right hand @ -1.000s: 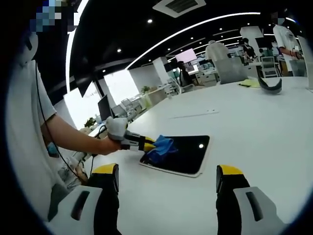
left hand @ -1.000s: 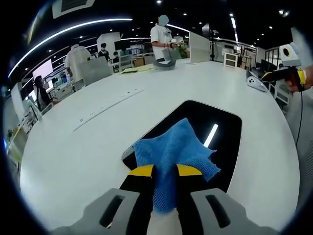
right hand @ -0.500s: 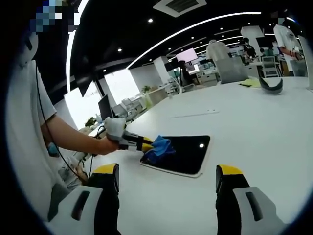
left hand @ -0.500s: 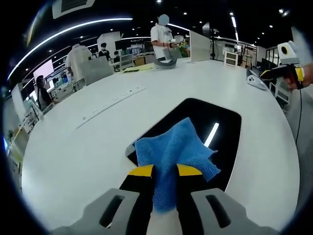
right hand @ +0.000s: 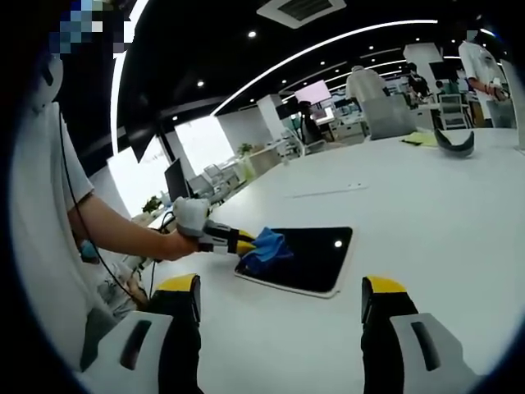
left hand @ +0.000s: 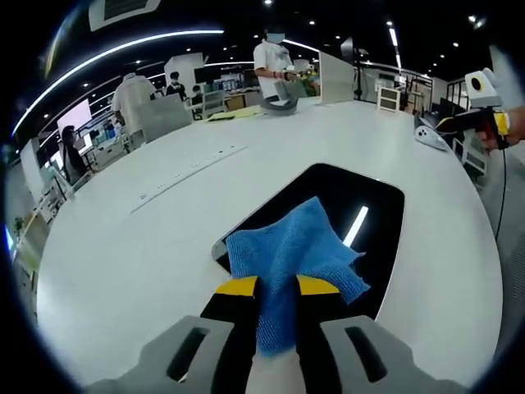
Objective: Wipe the mirror surface with the cleaning cloth until all visible marks leave the cleaned area.
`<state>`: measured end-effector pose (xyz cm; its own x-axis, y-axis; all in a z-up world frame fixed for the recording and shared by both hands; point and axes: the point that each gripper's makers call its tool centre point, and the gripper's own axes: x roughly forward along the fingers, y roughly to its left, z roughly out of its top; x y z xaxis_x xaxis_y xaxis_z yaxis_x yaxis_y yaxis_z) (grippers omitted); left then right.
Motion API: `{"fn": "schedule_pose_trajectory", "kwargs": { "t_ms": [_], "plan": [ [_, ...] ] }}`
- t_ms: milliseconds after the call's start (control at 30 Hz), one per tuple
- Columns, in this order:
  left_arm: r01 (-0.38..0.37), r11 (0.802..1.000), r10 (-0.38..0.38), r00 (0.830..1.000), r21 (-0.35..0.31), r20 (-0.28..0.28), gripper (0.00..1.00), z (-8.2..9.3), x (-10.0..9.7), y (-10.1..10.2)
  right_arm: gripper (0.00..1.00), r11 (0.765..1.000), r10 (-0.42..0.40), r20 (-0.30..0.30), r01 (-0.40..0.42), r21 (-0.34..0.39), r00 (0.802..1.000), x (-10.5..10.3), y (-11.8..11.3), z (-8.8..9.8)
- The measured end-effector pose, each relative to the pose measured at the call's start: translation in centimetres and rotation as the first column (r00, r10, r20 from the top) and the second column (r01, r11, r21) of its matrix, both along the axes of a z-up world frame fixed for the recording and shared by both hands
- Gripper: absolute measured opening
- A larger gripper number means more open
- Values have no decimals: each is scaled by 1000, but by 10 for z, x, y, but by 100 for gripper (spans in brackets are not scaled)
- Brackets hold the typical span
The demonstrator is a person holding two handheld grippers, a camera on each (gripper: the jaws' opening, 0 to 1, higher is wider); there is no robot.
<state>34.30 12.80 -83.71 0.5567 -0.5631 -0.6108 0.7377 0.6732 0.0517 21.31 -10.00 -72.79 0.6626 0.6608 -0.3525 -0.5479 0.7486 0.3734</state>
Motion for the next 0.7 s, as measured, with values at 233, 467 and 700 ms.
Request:
{"fn": "schedule_pose_trajectory", "kwargs": {
  "t_ms": [233,467,700],
  "plan": [
    [-2,1000,2,1000,0,-1,14,1,-1,0,79,1000,0,-2,0,-1,1000,0,1,-1],
    [0,1000,0,1000,-2,-11,13,0,-5,0,79,1000,1,-2,-1,2,1000,0,2,-1],
    [2,1000,-2,1000,1,-10,10,0,-7,-2,79,1000,2,-5,-2,3,1000,0,1,-2]
  ]
}}
